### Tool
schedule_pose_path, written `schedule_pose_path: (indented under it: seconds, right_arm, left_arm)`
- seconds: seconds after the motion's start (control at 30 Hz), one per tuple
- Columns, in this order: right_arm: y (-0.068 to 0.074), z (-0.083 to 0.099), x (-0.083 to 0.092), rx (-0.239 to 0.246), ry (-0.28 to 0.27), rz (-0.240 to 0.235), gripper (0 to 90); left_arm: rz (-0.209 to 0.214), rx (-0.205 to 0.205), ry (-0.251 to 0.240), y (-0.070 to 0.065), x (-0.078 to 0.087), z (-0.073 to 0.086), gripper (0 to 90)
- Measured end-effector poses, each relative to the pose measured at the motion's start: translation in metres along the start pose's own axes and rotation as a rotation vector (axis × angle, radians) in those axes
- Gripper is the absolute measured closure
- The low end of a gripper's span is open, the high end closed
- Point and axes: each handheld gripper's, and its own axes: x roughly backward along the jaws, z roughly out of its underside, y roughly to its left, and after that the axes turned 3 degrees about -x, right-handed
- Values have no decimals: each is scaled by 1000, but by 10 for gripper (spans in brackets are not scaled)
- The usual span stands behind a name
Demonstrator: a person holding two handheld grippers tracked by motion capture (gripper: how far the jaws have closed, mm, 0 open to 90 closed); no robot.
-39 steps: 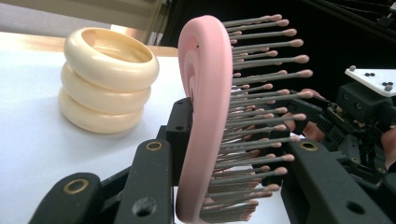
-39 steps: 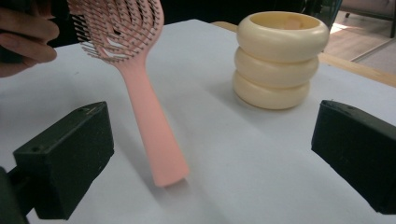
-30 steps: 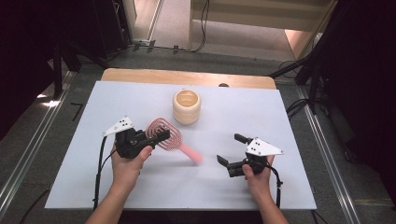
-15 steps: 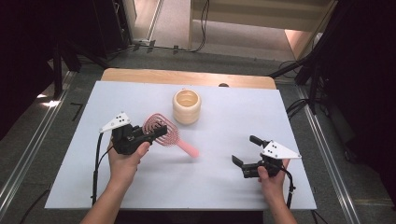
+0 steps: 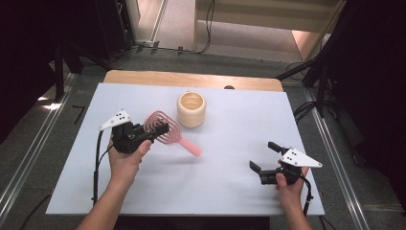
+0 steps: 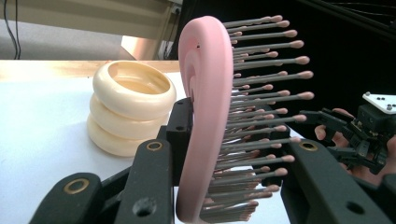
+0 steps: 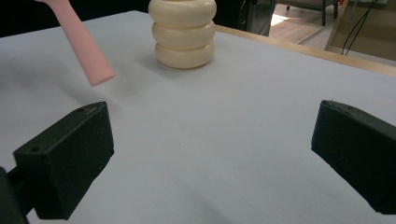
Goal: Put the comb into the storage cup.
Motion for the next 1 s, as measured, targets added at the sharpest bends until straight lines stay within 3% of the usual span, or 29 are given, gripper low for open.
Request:
schedule_pose_path:
  seconds: [0.47, 1.0]
  right_arm:
    - [-21, 11, 24, -25, -18, 83, 0]
    - [-28, 16, 29, -33, -34, 88, 0]
  left_arm:
    - [-9, -3, -7, 2, -1, -8, 659]
    - [-17, -22, -23, 4, 1, -25, 660]
